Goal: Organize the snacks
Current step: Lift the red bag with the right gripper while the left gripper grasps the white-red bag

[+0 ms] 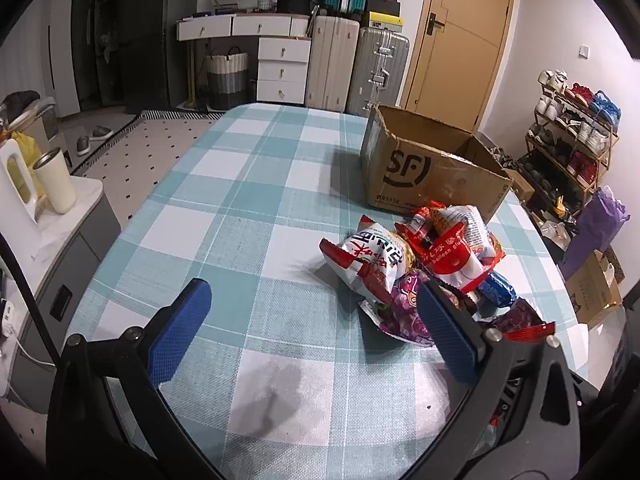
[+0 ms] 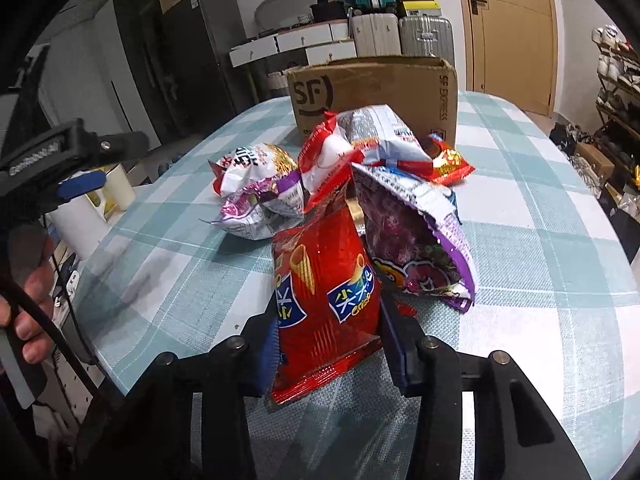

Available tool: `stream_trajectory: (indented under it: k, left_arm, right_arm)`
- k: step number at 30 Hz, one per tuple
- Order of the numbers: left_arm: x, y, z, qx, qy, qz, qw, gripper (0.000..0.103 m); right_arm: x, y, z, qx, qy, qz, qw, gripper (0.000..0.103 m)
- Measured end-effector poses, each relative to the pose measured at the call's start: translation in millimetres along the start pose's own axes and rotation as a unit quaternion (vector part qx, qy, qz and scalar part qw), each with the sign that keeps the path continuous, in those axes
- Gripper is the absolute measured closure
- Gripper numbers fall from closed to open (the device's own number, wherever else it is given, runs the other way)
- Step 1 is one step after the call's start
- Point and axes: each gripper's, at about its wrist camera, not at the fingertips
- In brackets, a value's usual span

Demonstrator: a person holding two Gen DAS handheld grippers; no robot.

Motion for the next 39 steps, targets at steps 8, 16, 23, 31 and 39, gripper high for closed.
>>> stream_trajectory:
  k: [8, 16, 23, 31, 39]
  left_arm:
    - [-3.1, -24.5, -6.4, -0.034, 0.003, 0.016, 0.9993, 0.001]
    - [0.3, -54.7, -15.5, -0.057, -0.005, 0.026, 0.998, 0.001]
    - [-1.6, -90.8, -26.3, -0.086, 0.008, 0.047, 0.9951, 0.001]
    - [-5.4, -129.0, -27.2, -0.118, 0.032, 0.067, 0.9903, 0.001]
    - [-13.9, -150.7, -29.9, -0.122, 0.051, 0.075, 0.9883, 0.003]
  right_arm:
    - [3.7, 15.0, -4.6, 0.02, -0.007, -0.012, 1.0, 0.059]
    - [2.9, 22.5, -9.5, 0.031, -0.006, -0.018, 0.999, 0.059]
    - [7.1, 20.2, -12.9, 0.034, -0.013, -0.02, 0.999, 0.059]
    - [9.4, 15.5, -16.2, 0.035, -0.019, -0.025, 0.999, 0.059]
    - [8.4, 12.5, -17.5, 0.038, -0.016, -0.031, 0.999, 0.059]
Point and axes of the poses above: each gripper's, at about its wrist camera, not at the fingertips, and y roughly against the way its jaws point, x to its right, z to its underside, and after that the axes turned 12 degrees about z, right-handed
